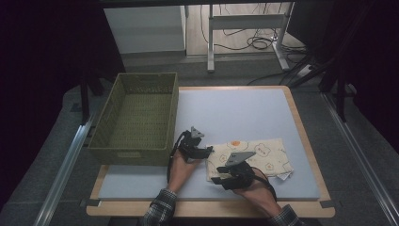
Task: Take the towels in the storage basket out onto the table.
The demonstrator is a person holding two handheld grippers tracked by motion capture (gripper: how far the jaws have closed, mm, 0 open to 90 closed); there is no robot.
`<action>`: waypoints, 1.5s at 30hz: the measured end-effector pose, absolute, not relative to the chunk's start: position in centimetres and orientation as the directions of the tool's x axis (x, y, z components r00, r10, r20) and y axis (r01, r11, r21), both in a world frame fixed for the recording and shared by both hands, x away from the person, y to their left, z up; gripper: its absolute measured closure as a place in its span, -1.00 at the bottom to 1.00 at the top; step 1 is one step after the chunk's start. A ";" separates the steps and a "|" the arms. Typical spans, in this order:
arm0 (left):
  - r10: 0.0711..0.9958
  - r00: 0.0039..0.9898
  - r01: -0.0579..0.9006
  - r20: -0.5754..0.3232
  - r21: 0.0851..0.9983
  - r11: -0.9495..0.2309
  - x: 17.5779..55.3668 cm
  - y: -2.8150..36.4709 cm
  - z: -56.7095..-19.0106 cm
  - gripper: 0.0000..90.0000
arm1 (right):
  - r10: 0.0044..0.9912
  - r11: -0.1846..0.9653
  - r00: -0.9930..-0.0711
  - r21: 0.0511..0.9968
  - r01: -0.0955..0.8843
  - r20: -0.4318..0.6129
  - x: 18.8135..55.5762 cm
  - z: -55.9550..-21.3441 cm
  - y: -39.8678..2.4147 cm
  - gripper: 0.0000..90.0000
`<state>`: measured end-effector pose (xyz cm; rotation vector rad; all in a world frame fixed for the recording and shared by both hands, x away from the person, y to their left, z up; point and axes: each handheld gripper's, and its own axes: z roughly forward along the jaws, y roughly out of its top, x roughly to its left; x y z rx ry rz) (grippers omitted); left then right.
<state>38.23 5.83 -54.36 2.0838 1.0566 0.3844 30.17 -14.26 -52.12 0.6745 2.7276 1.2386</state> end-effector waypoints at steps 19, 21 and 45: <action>0.808 0.586 0.567 -0.060 0.742 -0.356 38.1 5.8 -54.3 -0.11 | 0.452 0.642 -0.891 0.708 0.293 -0.042 29.7 -53.2 -12.0 0.85; 0.809 0.584 0.566 -0.060 0.745 -0.353 38.1 5.7 -54.3 -0.04 | 0.454 0.635 -0.891 0.710 0.304 -0.024 29.9 -53.2 -12.1 0.88; 0.729 0.671 0.508 -0.138 0.801 -0.316 37.9 4.2 -51.0 0.91 | 0.472 0.531 -0.880 0.783 0.324 0.044 30.0 -50.1 -15.6 0.89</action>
